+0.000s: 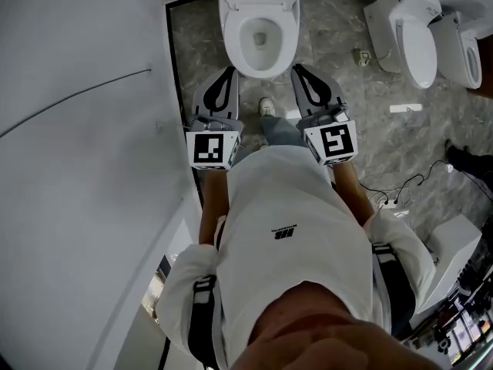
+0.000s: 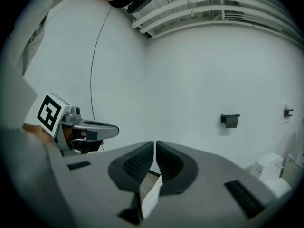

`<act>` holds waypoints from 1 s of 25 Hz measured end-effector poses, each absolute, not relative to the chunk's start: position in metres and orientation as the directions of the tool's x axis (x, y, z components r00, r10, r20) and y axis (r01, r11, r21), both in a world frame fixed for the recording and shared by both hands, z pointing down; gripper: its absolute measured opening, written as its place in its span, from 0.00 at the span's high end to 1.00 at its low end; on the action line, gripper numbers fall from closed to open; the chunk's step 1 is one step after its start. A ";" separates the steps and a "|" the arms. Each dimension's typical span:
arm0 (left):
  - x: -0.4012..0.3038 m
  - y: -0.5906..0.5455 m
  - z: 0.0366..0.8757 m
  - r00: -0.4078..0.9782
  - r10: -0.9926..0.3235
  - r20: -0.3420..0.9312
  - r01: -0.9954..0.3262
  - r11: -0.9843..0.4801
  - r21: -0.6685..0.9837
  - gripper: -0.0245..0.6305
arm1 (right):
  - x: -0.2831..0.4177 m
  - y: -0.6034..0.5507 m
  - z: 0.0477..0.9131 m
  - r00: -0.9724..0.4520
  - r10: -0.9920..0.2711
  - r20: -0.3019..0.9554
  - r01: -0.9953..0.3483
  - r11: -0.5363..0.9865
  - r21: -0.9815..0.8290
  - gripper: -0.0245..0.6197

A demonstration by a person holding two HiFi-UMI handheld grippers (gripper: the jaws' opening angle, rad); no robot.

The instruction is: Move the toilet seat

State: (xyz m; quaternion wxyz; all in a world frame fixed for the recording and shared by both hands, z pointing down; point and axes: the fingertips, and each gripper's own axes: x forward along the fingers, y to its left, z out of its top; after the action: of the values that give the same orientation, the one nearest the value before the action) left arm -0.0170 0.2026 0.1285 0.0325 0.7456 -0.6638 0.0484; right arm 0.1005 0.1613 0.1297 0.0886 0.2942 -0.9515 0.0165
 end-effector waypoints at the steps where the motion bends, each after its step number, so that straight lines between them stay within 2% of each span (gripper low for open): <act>1: -0.020 0.195 0.134 0.113 -0.986 0.122 -0.993 -0.115 -0.013 0.91 | 0.099 0.154 0.135 -0.809 -0.557 0.187 -0.564 0.825 0.020 0.90; 11: -0.043 0.125 0.191 0.121 -0.978 0.168 -0.993 -0.121 0.012 0.91 | 0.088 0.087 0.199 -0.765 -0.572 0.297 -0.600 0.800 -0.003 0.90; 25: -0.073 0.090 0.337 0.153 -0.934 0.323 -0.985 -0.116 0.131 0.91 | 0.087 0.047 0.346 -0.629 -0.598 0.496 -0.710 0.702 -0.055 0.90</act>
State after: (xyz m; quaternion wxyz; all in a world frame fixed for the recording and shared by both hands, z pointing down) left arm -0.0735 0.0900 0.3366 0.1579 0.7425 -0.6460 0.0802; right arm 0.0873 0.0471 0.3458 0.2269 0.3659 -0.8941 0.1236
